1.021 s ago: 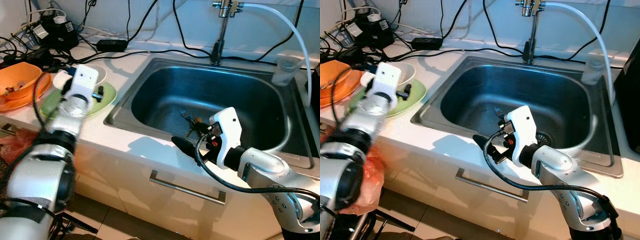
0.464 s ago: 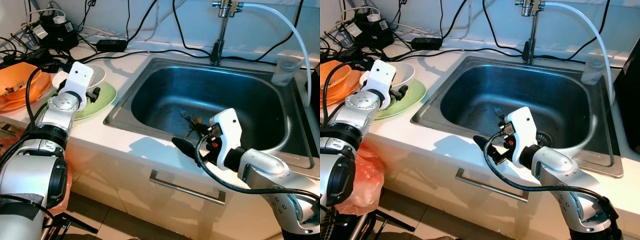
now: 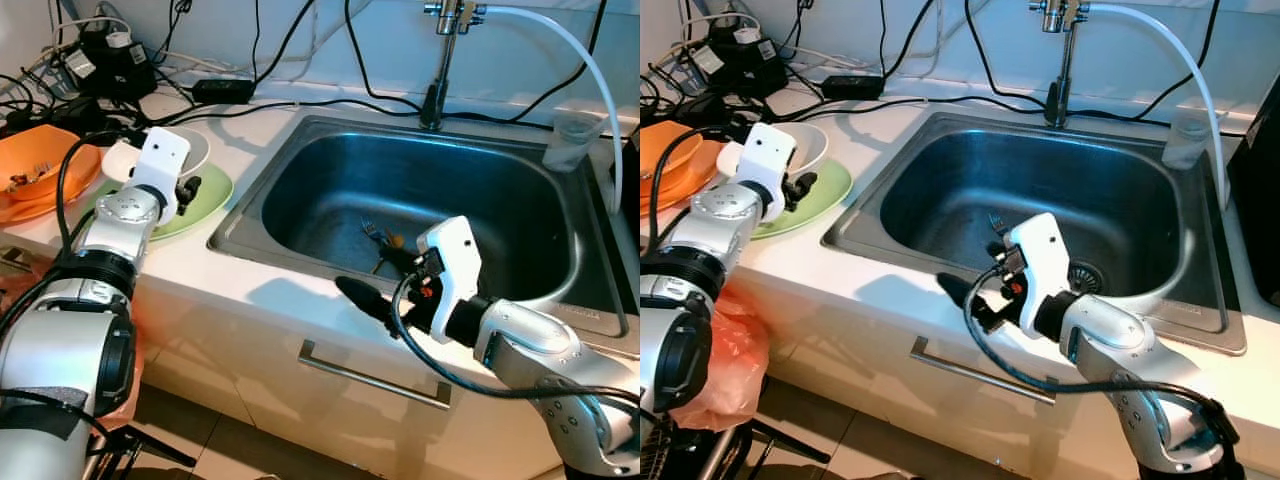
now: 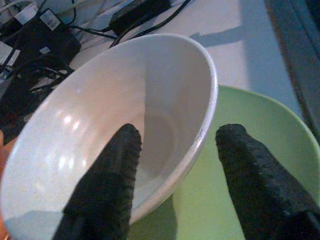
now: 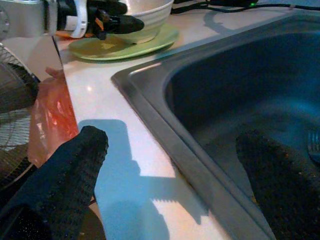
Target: Kitchen organization
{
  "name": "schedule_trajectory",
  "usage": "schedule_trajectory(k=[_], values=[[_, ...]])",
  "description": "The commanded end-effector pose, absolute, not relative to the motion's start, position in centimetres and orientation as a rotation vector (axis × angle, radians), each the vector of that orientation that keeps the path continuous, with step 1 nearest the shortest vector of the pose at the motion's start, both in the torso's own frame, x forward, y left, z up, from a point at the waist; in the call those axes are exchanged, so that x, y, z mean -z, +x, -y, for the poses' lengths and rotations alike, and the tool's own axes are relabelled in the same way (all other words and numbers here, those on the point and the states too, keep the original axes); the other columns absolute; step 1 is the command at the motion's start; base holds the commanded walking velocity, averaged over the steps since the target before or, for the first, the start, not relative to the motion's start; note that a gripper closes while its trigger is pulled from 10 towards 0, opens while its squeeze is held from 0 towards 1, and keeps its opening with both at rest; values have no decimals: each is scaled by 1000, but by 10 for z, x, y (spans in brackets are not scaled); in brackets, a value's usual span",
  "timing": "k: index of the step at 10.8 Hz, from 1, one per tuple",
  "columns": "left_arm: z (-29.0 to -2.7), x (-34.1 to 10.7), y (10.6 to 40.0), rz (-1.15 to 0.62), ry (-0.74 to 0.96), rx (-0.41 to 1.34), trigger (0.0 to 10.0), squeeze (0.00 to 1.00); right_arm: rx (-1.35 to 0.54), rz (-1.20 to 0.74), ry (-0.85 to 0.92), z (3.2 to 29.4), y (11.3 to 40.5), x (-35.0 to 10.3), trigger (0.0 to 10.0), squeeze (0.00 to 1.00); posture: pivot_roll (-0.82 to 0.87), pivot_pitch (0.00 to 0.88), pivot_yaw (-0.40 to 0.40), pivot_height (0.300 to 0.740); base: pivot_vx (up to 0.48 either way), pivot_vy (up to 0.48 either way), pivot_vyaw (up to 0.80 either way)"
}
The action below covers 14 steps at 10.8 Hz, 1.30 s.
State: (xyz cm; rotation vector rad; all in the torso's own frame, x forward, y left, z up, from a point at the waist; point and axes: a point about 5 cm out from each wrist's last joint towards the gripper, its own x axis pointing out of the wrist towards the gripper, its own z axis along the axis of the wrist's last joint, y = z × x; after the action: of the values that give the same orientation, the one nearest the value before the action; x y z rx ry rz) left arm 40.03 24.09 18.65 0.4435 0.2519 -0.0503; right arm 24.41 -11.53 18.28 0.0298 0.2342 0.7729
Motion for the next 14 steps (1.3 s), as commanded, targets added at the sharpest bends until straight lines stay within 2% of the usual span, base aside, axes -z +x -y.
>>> schedule_trajectory(k=[1, 6, 14], values=[[-241, -181, 399, -277, 426, 59, 0, 0, -804, -222, 36, 112, 240, -186, 10000, 0, -90, 19, 85, 740, 0, 0, 0], [-241, -182, 399, -269, 414, 56, 0, 0, -804, -220, 30, 113, 240, -186, 10000, 0, -92, 15, 85, 740, 0, 0, 0], [-226, -194, 404, -109, 347, 40, 0, 0, -845, -168, 47, 108, 243, -193, 10000, 0, -82, 0, 75, 740, 0, 0, 0]])
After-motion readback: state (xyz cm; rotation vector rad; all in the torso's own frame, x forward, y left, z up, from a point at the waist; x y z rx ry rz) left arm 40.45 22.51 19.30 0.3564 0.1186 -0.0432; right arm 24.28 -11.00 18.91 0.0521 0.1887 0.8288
